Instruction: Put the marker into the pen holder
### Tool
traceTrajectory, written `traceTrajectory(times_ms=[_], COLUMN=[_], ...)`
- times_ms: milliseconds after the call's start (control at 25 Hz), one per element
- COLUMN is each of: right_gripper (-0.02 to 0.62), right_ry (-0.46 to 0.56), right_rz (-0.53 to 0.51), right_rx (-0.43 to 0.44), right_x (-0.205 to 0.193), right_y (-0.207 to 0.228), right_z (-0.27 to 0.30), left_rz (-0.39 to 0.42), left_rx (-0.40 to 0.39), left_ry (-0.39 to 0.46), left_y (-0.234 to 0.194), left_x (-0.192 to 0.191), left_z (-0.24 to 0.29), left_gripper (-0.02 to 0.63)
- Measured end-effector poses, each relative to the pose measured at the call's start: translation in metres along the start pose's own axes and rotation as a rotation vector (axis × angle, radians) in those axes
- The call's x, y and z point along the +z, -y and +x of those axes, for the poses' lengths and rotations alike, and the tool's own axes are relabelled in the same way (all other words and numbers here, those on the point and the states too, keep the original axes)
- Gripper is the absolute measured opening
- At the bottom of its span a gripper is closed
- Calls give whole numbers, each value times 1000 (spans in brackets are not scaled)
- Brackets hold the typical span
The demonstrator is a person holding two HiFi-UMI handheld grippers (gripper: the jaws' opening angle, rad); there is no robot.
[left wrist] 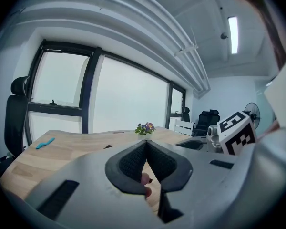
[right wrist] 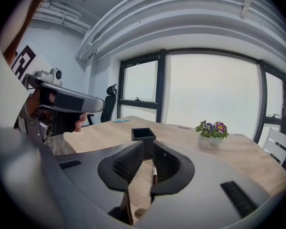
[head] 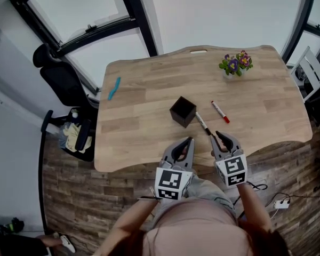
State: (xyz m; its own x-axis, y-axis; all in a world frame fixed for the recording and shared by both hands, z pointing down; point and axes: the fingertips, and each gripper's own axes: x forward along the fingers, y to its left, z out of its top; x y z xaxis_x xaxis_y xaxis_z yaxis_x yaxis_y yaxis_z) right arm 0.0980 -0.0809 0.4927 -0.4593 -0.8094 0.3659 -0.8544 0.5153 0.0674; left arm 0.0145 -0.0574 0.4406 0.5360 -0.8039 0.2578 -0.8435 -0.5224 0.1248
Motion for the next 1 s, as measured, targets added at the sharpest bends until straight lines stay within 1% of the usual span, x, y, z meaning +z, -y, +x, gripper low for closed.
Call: traceTrajectory(times_ms=[440, 720, 1000], right_gripper=[48, 58, 58], right_ry=[-104, -175, -244], right_rz=[-41, -40, -34], right_rx=[45, 64, 88], right_x=[-39, -68, -96], right_y=[8, 13, 18], right_z=[41, 60, 75], left_rz=[-55, -76, -95], left_rx=[31, 42, 54], left_ry=[1, -26, -25], left_y=[-19, -28, -33], left_x=[-9, -24, -29], left_z=[23, 36, 49], left_gripper=[2, 2, 2])
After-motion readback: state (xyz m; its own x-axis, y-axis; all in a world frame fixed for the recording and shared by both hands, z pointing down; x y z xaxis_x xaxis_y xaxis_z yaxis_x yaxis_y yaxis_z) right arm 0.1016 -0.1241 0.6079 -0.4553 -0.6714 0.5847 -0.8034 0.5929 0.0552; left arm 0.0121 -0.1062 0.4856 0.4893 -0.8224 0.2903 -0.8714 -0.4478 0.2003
